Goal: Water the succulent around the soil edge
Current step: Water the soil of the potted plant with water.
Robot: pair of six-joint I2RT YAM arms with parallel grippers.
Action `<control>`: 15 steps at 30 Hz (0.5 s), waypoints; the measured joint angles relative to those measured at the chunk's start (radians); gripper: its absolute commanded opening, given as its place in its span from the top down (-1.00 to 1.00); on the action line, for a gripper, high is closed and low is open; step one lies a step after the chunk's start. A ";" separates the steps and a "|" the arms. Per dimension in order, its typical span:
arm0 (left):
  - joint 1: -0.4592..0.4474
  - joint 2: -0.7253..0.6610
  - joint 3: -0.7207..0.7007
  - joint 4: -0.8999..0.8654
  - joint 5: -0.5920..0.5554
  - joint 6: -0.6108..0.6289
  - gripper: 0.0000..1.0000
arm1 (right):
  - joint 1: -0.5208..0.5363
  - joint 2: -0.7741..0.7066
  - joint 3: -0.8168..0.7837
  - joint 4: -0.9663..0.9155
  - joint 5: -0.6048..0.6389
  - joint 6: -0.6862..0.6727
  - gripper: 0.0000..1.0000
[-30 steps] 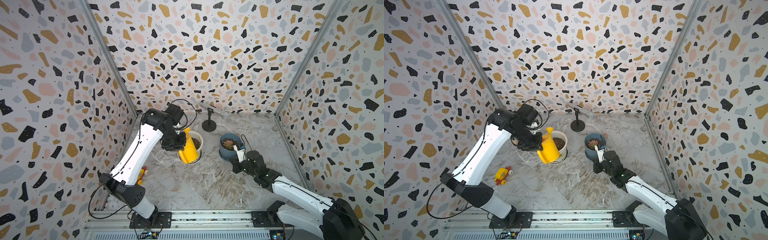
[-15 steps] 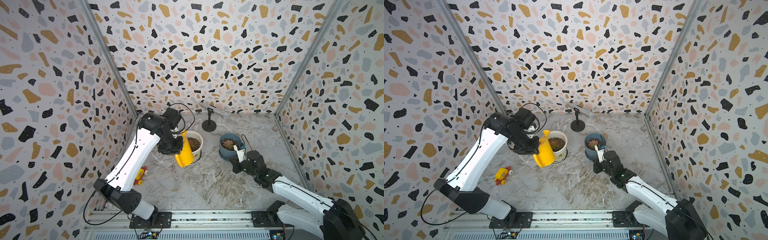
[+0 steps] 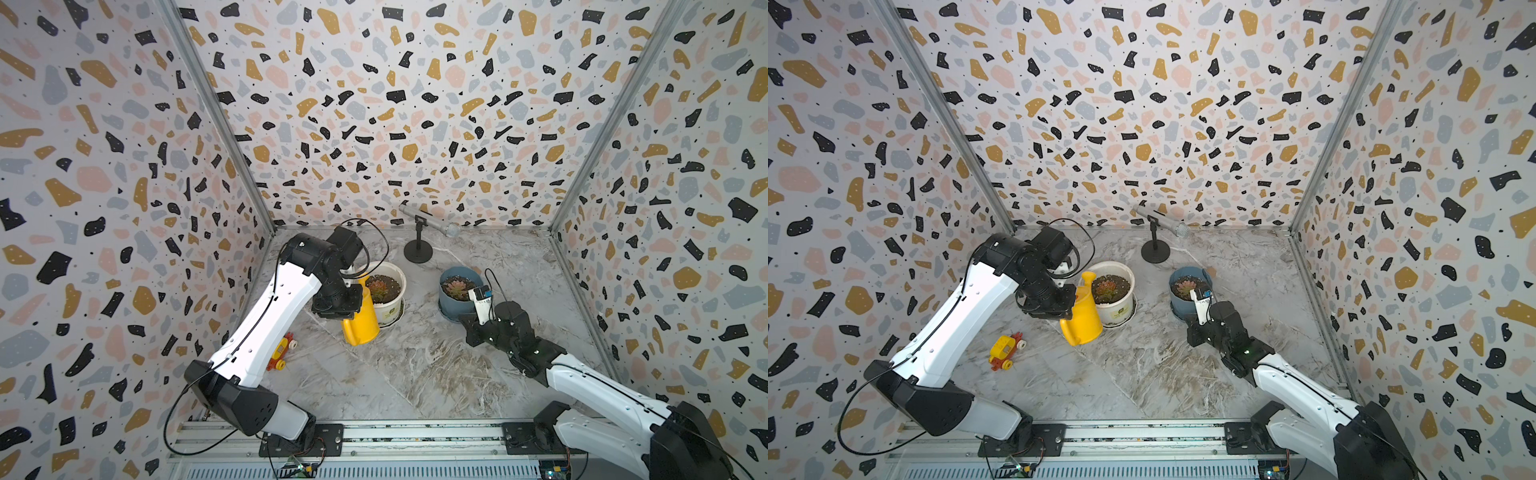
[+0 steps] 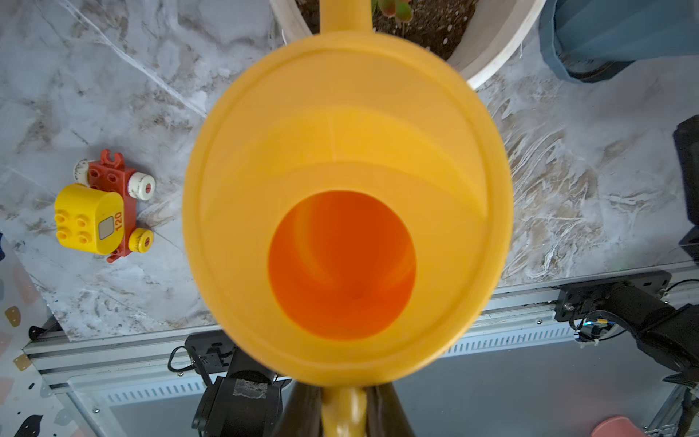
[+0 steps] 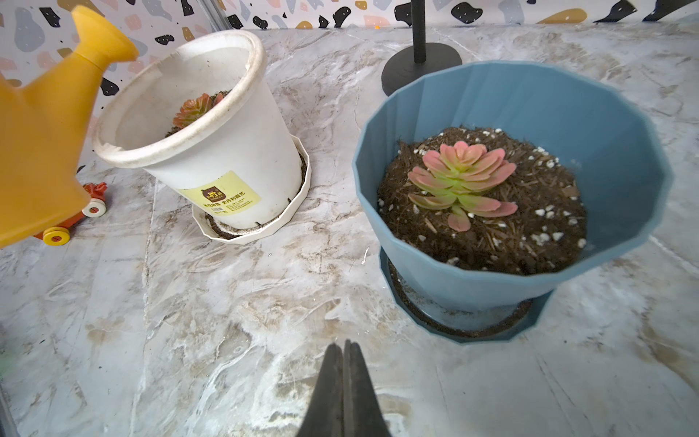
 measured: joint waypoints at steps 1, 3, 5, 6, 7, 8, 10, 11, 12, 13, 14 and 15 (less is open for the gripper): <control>0.000 -0.003 -0.006 0.000 -0.001 0.002 1.00 | 0.000 -0.001 0.000 0.000 0.000 0.000 1.00; 0.000 -0.012 -0.016 0.000 -0.002 0.007 1.00 | 0.000 -0.002 0.000 0.000 0.000 0.000 1.00; 0.000 -0.021 -0.023 0.000 -0.002 0.009 1.00 | 0.000 -0.004 0.000 0.000 0.000 0.000 1.00; 0.000 -0.028 -0.031 0.001 -0.003 0.010 1.00 | 0.000 -0.005 0.000 0.000 0.001 0.000 1.00; 0.000 -0.033 -0.037 0.000 -0.005 0.010 1.00 | 0.000 -0.005 0.000 -0.001 0.001 0.000 1.00; 0.000 -0.037 -0.045 0.000 -0.005 0.011 1.00 | 0.000 -0.005 0.000 -0.001 0.002 0.000 1.00; 0.000 -0.044 -0.059 0.000 -0.004 0.013 1.00 | 0.000 -0.005 0.000 -0.001 0.002 0.000 1.00; 0.000 -0.047 -0.067 0.000 -0.004 0.015 1.00 | 0.000 -0.005 0.000 -0.001 0.003 0.000 1.00; 0.000 -0.050 -0.072 0.000 -0.004 0.016 1.00 | 0.000 -0.005 0.000 -0.001 0.003 0.000 1.00; 0.000 -0.053 -0.078 0.000 -0.004 0.016 1.00 | 0.000 -0.005 0.000 -0.001 0.003 0.000 1.00; 0.000 -0.056 -0.083 0.000 -0.005 0.017 1.00 | 0.000 -0.005 0.000 -0.001 0.003 0.000 1.00; 0.000 -0.060 -0.087 0.000 -0.005 0.018 1.00 | 0.000 -0.005 0.000 -0.001 0.003 0.000 1.00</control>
